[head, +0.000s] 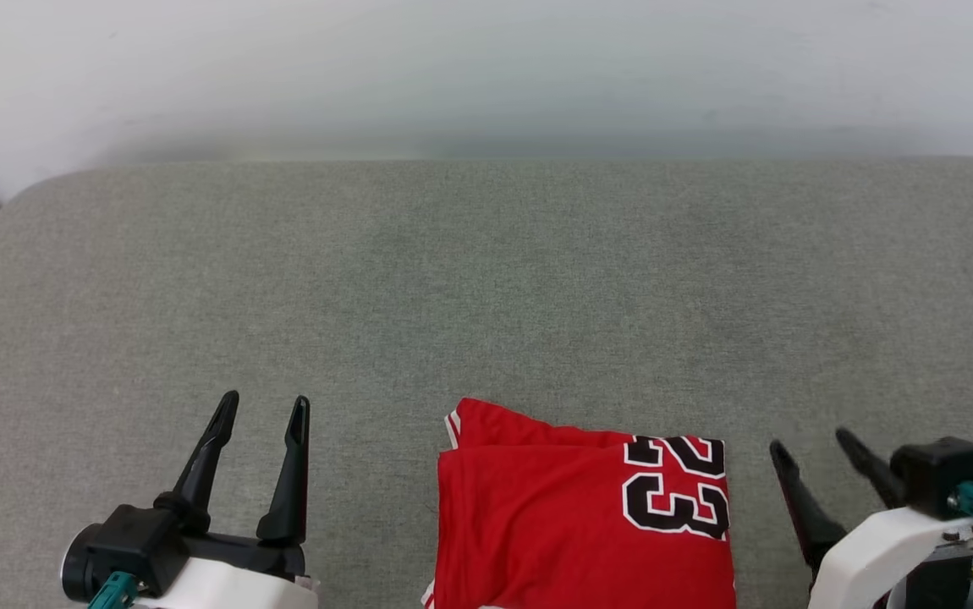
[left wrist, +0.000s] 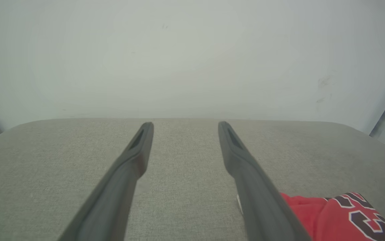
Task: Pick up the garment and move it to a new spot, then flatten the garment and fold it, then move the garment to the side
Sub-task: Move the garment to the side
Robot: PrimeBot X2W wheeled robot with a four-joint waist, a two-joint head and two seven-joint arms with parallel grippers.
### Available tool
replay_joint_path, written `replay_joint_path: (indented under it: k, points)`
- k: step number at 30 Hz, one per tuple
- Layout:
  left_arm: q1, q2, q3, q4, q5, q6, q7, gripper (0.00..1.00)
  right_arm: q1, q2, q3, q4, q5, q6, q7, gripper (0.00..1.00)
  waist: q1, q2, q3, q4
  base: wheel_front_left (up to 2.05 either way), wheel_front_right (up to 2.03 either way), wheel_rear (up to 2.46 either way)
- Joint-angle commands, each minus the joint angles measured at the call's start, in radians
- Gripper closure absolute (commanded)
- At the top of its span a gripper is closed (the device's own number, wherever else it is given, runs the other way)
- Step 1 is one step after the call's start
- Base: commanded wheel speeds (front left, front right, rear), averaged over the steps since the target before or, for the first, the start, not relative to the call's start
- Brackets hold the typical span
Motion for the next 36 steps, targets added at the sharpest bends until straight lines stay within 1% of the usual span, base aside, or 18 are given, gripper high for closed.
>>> replay_joint_path:
  k: [1, 2, 5, 6, 8, 11, 14, 17, 18, 21, 23, 29, 30, 31, 32, 33, 36]
  points:
    - [-0.018, -0.004, 0.001, 0.002, -0.008, -0.001, -0.002, 0.00, 0.008, -0.009, 0.000, -0.016, 0.028, -0.001, 0.080, 0.00, 0.0000, 0.0000, 0.008, 0.005, 0.00, 0.00, 0.00]
    - [-0.022, -0.002, 0.001, 0.002, -0.013, -0.001, -0.002, 0.00, 0.015, -0.025, 0.011, -0.027, 0.044, 0.000, 0.158, 0.00, 0.0000, 0.0000, 0.012, 0.007, 0.00, 0.00, 0.00]
    - [-0.030, 0.002, 0.005, 0.002, -0.019, -0.001, -0.002, 0.00, 0.020, -0.024, 0.009, -0.063, 0.100, 0.000, 0.356, 0.00, 0.0000, 0.0000, 0.026, 0.016, 0.00, 0.00, 0.00]
    - [-0.030, 0.002, 0.005, 0.002, -0.019, -0.001, -0.002, 0.00, 0.020, -0.024, 0.009, -0.063, 0.100, 0.000, 0.356, 0.00, 0.0000, 0.0000, 0.026, 0.016, 0.00, 0.00, 0.00]
    - [-0.039, 0.004, 0.002, 0.002, -0.021, -0.001, -0.002, 0.00, 0.011, -0.034, 0.019, -0.087, 0.117, 0.000, 0.463, 0.00, 0.0000, 0.0000, 0.037, 0.024, 0.00, 0.00, 0.00]
    - [-0.046, 0.006, -0.007, 0.005, -0.020, -0.001, -0.002, 0.00, -0.011, -0.010, 0.007, -0.096, 0.126, 0.000, 0.588, 0.00, 0.0000, 0.0000, 0.056, 0.039, 0.00, 0.00, 0.00]
    - [-0.063, 0.008, -0.017, 0.009, -0.014, -0.001, -0.002, 0.00, -0.031, 0.013, 0.006, -0.079, 0.127, 0.000, 0.680, 0.00, 0.0000, 0.0000, 0.079, 0.057, 0.00, 0.00, 0.00]
    - [-0.075, 0.009, -0.024, 0.014, -0.017, -0.001, -0.002, 0.00, -0.056, 0.034, 0.005, -0.045, 0.130, 0.000, 0.721, 0.00, 0.0000, 0.0000, 0.098, 0.075, 0.00, 0.00, 0.00]
    - [-0.087, 0.010, -0.031, 0.018, -0.019, -0.001, -0.002, 0.00, -0.075, 0.037, 0.009, -0.010, 0.097, 0.000, 0.717, 0.00, 0.0000, 0.0000, 0.112, 0.089, 0.00, 0.00, 0.00]
    - [-0.099, 0.008, -0.036, 0.022, -0.018, -0.001, -0.002, 0.00, -0.087, 0.047, 0.019, 0.050, 0.101, 0.000, 0.712, 0.00, 0.0000, 0.0000, 0.127, 0.105, 0.00, 0.00, 0.00]
    - [-0.101, 0.006, -0.039, 0.023, -0.016, -0.001, -0.002, 0.00, -0.093, 0.049, 0.023, 0.068, 0.103, 0.000, 0.711, 0.00, 0.0000, 0.0000, 0.131, 0.110, 0.00, 0.00, 0.00]
    - [-0.107, 0.003, -0.042, 0.029, -0.011, -0.001, -0.002, 0.00, -0.109, 0.057, 0.077, 0.176, 0.070, 0.000, 0.691, 0.00, 0.0000, 0.0000, 0.146, 0.123, 0.00, 0.00, 0.00]
    - [-0.109, 0.005, -0.045, 0.031, -0.011, -0.001, -0.002, 0.00, -0.110, 0.058, 0.084, 0.193, 0.061, 0.000, 0.688, 0.16, 0.0000, 0.0000, 0.147, 0.123, 0.00, 0.00, 0.00]
    - [-0.111, 0.006, -0.045, 0.033, -0.010, -0.001, -0.002, 0.00, -0.114, 0.059, 0.095, 0.209, 0.053, 0.000, 0.686, 0.62, 0.0000, 0.0000, 0.146, 0.123, 0.00, 0.00, 0.00]
    - [-0.111, 0.007, -0.046, 0.034, -0.009, -0.001, -0.002, 0.00, -0.119, 0.059, 0.107, 0.222, 0.048, 0.000, 0.684, 0.98, 0.0000, 0.0000, 0.145, 0.123, 0.00, 0.00, 0.00]
    - [-0.113, 0.007, -0.047, 0.035, -0.008, -0.001, -0.002, 0.00, -0.122, 0.060, 0.115, 0.232, 0.043, 0.000, 0.679, 1.00, 0.0000, 0.0000, 0.144, 0.121, 0.00, 0.00, 0.00]
    - [-0.114, 0.004, -0.050, 0.021, -0.007, -0.001, -0.002, 0.00, -0.145, 0.036, 0.120, 0.249, 0.011, -0.001, 0.656, 1.00, 0.0000, 0.0000, 0.134, 0.108, 0.00, 0.00, 0.00]
